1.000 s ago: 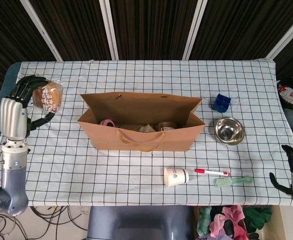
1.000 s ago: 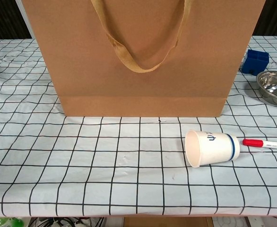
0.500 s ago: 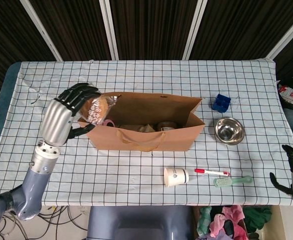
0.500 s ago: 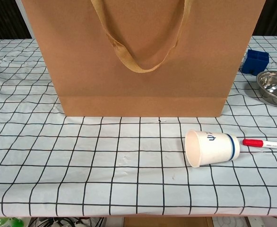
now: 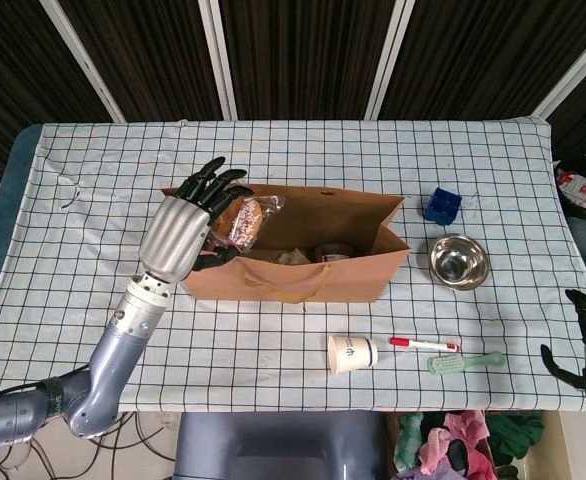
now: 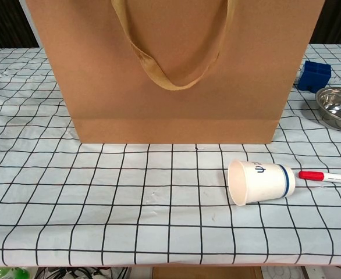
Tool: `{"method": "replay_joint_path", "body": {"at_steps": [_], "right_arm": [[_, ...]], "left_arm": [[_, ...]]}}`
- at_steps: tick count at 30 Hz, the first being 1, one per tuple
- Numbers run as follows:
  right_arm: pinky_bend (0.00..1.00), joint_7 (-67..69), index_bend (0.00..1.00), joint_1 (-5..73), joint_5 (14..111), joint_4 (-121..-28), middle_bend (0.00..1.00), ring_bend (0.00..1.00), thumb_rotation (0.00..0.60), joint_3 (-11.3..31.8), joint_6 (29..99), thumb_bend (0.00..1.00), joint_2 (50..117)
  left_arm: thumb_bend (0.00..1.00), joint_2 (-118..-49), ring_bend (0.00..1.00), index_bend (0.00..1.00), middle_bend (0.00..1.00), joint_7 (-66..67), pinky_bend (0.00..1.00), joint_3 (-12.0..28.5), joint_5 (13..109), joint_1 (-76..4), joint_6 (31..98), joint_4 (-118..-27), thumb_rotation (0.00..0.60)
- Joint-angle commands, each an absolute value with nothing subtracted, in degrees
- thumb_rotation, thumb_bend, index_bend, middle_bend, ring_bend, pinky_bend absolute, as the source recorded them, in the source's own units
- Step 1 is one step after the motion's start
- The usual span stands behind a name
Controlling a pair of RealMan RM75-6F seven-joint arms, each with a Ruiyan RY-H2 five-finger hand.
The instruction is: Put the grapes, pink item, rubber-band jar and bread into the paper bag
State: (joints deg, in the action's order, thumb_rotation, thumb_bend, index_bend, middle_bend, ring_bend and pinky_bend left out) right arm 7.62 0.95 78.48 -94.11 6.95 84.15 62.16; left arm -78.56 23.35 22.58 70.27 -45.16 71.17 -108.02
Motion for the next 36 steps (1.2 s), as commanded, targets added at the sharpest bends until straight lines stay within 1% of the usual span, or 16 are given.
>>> {"method": "replay_joint_path", "body": {"at_steps": [1, 6, 13, 15, 18, 21, 23, 25, 27, 30, 32, 36], "right_arm": [[0.33, 7.62, 0.11, 0.93, 78.53, -94.15, 0.09, 0.2, 0.6, 6.94, 84.22, 0.31, 62.17], [0.33, 7.69, 0.11, 0.91, 78.48, -94.18, 0.09, 0.2, 0.6, 6.99, 84.29, 0.31, 62.2], [0.33, 7.55, 0.11, 0.98, 78.64, -94.09, 0.09, 0.2, 0.6, 6.93, 84.27, 0.31, 62.29], [0.33, 7.53, 0.11, 0.99, 78.61, -94.09, 0.09, 0.2, 0.6, 6.92, 84.22, 0.31, 62.32], [0.33, 7.43, 0.11, 1.02, 78.67, -94.08, 0.09, 0.2, 0.6, 6.88, 84.19, 0.31, 62.33], [0.33, 7.23, 0.11, 1.02, 78.72, -94.16, 0.09, 0.2, 0.6, 6.84, 84.22, 0.31, 62.33], [0.33, 7.0, 0.11, 0.98, 78.9, -94.16, 0.09, 0.2, 0.6, 6.82, 84.46, 0.31, 62.35], [0.33, 6.89, 0.11, 0.96, 78.9, -94.15, 0.09, 0.2, 0.6, 6.81, 84.52, 0.31, 62.38], [0.33, 6.75, 0.11, 0.99, 78.89, -94.05, 0.09, 0.2, 0.6, 6.82, 84.51, 0.31, 62.4], [0.33, 6.61, 0.11, 1.0, 78.96, -93.82, 0.09, 0.2, 0.6, 6.94, 84.75, 0.31, 62.47], [0.33, 6.39, 0.11, 0.99, 79.27, -93.47, 0.09, 0.2, 0.6, 7.07, 85.27, 0.31, 62.63], [0.33, 6.05, 0.11, 1.03, 80.45, -92.62, 0.09, 0.2, 0.6, 7.0, 86.14, 0.31, 62.91]], "left_arm": [[0.08, -77.48, 0.0, 0.14, 0.05, 23.95, 0.11, 22.05, 68.58, -45.16, 70.17, -109.34, 0.6], [0.02, -75.91, 0.0, 0.11, 0.02, 22.2, 0.08, 22.33, 69.14, -44.8, 70.47, -110.65, 0.6], [0.01, -73.76, 0.0, 0.11, 0.02, 19.49, 0.07, 23.29, 71.53, -43.41, 73.14, -113.0, 0.6], [0.01, -71.78, 0.0, 0.11, 0.02, 18.96, 0.07, 23.37, 73.26, -41.66, 75.49, -114.84, 0.6], [0.01, -68.8, 0.0, 0.11, 0.02, 19.05, 0.07, 21.94, 77.23, -38.46, 79.02, -116.71, 0.6], [0.01, -66.61, 0.0, 0.12, 0.03, 18.84, 0.07, 18.94, 82.88, -33.43, 84.98, -116.43, 0.6], [0.01, -64.88, 0.0, 0.12, 0.03, 17.7, 0.07, 15.4, 84.57, -28.28, 89.23, -115.53, 0.6], [0.01, -63.12, 0.0, 0.12, 0.03, 15.77, 0.07, 12.45, 84.52, -24.18, 91.41, -115.04, 0.6], [0.01, -61.91, 0.0, 0.12, 0.03, 13.62, 0.07, 10.25, 84.02, -21.29, 92.42, -114.18, 0.6], [0.01, -60.95, 0.0, 0.11, 0.03, 9.74, 0.07, 6.04, 83.77, -16.79, 93.24, -110.56, 0.6], [0.01, -60.95, 0.0, 0.11, 0.03, 6.94, 0.07, 3.24, 83.06, -14.01, 92.98, -107.07, 0.6], [0.01, -61.94, 0.0, 0.11, 0.02, 1.23, 0.07, -0.58, 82.16, -10.5, 91.19, -100.5, 0.6]]}}
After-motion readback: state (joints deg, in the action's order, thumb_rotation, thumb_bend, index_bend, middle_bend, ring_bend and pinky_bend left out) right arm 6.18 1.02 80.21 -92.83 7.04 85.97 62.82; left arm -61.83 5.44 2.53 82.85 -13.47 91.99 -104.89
